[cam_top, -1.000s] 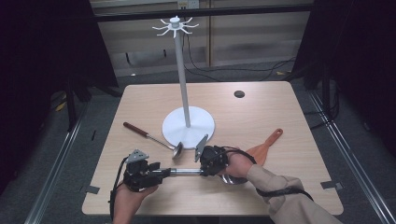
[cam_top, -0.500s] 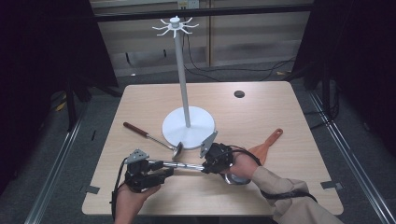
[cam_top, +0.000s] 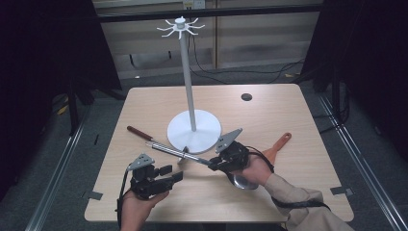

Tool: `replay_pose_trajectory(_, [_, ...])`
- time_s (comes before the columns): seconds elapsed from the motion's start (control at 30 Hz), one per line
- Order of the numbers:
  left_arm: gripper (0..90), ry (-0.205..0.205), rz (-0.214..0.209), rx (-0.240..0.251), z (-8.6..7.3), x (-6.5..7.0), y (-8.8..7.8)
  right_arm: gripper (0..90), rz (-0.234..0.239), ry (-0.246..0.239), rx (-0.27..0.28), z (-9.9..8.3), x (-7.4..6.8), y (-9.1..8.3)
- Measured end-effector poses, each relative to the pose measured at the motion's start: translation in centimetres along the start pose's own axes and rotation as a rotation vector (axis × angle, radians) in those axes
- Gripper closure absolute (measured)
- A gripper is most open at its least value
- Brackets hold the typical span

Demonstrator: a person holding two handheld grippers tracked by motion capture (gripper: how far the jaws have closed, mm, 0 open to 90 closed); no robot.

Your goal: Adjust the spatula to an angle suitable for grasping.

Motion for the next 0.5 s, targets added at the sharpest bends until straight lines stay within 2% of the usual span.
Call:
replay_pose_trajectory(0.13, [44.0, -0.034, -0.026, 0.036, 0.3, 0.1, 0.1, 75.8, -0.023, 0.016, 0.053, 0.2, 0.1, -0.7])
replay_pose_trajectory(0.27, [44.6, -0.043, -0.048, 0.069, 0.7, 0.3, 0.6, 75.8, -0.041, 0.048, 0.103, 0.1, 0.2, -1.2])
replay_pose_trajectory(0.37, [46.7, -0.075, -0.075, 0.099, 1.1, 0.6, 1.1, 75.8, -0.06, 0.072, 0.125, 0.1, 0.1, -1.5])
replay_pose_trajectory(0.5, [51.7, -0.106, -0.086, 0.147, 1.7, 0.9, 1.5, 75.9, -0.073, 0.088, 0.161, 0.0, -0.1, -1.8])
Point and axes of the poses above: each handheld gripper's, and its own axes: y roughly forward along the jaws, z roughly out of its top, x roughly to its right, the point moved 4 cm from there along y, roughly forward along the jaws, and after that the axes turned 6 degrees about -y, right-handed, at the moved point
